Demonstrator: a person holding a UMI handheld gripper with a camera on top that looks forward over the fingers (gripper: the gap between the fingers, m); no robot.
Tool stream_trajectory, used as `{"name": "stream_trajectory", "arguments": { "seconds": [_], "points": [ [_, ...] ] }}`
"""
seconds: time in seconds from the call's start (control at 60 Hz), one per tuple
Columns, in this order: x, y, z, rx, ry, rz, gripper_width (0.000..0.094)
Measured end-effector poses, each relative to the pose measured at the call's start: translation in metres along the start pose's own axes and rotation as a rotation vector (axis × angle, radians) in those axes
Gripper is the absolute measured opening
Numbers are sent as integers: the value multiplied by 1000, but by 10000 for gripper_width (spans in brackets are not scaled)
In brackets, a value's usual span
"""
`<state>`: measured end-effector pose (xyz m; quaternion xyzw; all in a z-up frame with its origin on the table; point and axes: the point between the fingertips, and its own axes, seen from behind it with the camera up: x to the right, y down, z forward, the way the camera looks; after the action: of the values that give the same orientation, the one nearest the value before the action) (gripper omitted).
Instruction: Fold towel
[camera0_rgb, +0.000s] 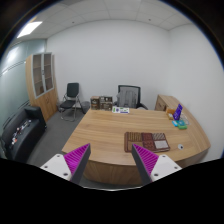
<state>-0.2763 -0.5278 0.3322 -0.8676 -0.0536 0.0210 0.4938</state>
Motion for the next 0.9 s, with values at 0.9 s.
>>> {"name": "stream_trajectory", "arguments": {
  "seconds": [0.9],
  "points": [
    [101, 101, 336, -94, 80, -4, 859]
  ]
}}
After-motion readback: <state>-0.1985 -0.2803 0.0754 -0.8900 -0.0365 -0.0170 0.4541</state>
